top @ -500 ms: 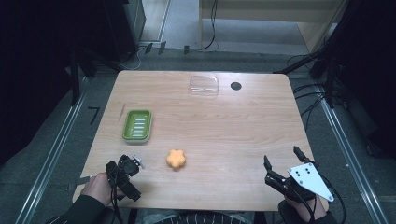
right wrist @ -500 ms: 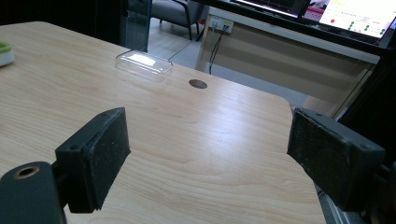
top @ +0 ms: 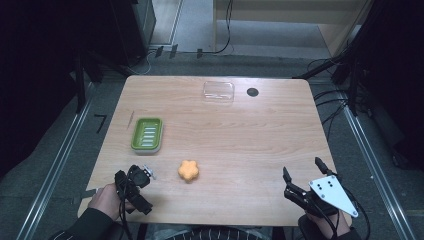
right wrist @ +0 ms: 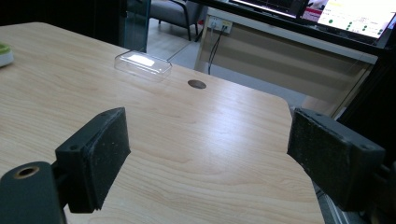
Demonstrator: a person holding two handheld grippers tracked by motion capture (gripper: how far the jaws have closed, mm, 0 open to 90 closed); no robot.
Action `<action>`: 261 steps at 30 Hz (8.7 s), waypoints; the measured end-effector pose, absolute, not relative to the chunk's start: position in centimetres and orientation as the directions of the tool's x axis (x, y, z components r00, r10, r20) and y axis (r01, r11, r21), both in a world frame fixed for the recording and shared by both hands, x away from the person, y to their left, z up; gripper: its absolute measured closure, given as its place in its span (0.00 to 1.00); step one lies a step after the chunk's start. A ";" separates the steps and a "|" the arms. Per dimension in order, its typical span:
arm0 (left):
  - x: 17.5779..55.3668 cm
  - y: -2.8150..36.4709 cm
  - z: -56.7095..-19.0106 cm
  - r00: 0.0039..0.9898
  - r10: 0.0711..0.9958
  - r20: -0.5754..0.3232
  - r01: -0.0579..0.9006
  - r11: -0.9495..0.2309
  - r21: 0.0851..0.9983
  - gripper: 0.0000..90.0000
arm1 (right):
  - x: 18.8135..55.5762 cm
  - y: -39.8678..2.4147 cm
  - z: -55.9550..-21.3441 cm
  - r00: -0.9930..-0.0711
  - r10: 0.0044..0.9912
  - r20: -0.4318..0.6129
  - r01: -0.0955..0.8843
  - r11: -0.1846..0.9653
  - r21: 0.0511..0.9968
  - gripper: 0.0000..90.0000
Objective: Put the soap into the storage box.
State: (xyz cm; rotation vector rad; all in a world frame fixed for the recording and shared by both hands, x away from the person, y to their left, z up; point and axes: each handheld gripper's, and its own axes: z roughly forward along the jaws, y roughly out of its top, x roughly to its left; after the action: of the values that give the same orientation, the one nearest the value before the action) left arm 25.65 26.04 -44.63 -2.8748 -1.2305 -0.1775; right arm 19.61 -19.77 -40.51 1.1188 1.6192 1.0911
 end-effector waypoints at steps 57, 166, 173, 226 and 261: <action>30.9 19.1 -43.1 0.773 0.628 0.090 0.616 -0.776 0.135 0.00 | 19.7 -19.8 -40.5 -0.227 0.958 -0.172 0.208 0.221 0.953 0.15; 34.5 14.4 -45.6 0.843 0.535 0.052 0.529 -0.843 0.097 0.30 | 19.6 -19.9 -40.6 -0.225 0.961 -0.163 0.205 0.210 0.956 0.15; 34.5 14.6 -45.4 0.845 0.532 0.061 0.524 -0.845 0.110 0.30 | 19.6 -19.9 -40.5 -0.225 0.961 -0.163 0.205 0.210 0.956 0.15; 37.1 18.9 -43.4 0.748 0.658 0.085 0.628 -0.744 0.230 0.31 | 19.7 -19.9 -40.6 -0.228 0.959 -0.168 0.207 0.216 0.954 0.15; 39.5 23.0 -40.9 0.648 0.751 0.125 0.668 -0.640 0.378 0.31 | 19.7 -19.9 -40.6 -0.229 0.959 -0.168 0.207 0.216 0.954 0.15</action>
State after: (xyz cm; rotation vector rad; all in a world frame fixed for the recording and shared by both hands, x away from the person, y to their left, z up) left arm 39.45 23.03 -40.93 -3.1191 -1.3809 -0.4766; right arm 19.70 -19.87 -40.56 1.1176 1.6228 1.0912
